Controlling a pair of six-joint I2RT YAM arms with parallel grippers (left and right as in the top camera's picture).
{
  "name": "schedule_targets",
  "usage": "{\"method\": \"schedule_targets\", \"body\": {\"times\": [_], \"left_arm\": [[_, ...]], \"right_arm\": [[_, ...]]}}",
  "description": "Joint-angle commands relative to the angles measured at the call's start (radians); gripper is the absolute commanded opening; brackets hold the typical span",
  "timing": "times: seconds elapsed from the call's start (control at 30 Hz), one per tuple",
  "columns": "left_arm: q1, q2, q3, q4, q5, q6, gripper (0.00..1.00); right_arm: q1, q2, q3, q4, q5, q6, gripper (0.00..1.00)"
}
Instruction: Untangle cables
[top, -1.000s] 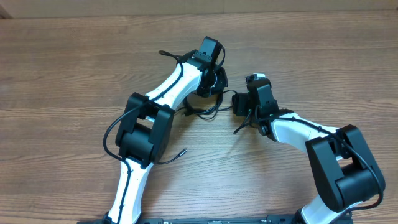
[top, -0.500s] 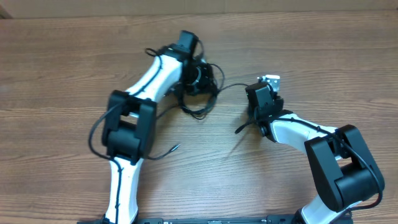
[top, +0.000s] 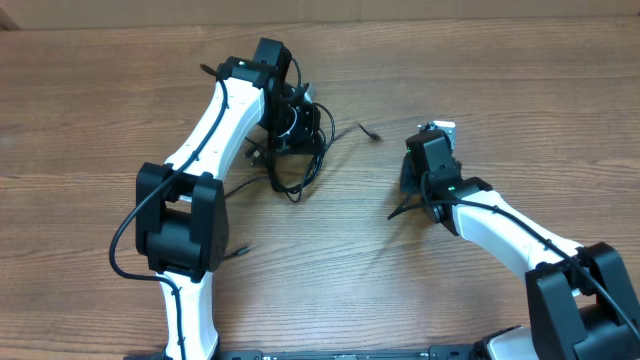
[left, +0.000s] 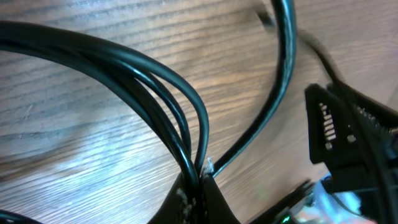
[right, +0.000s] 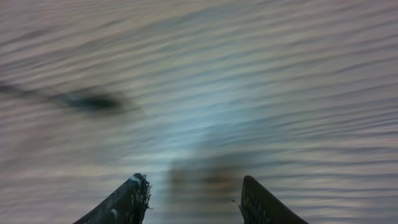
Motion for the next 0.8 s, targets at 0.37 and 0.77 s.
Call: {"method": "schedule_targets", "body": {"times": [0.37,0.77], "left_arm": [[-0.014,-0.014,0.008,-0.134,-0.051,0.437,0.32],[-0.038,-0.013,-0.021,-0.154,-0.094,0.4,0.45]], "right_arm": [[-0.124,-0.025,-0.002,-0.076,-0.737,0.06,0.48],[-0.13,-0.024,-0.003,-0.188,-0.737,0.178,0.43]]}}
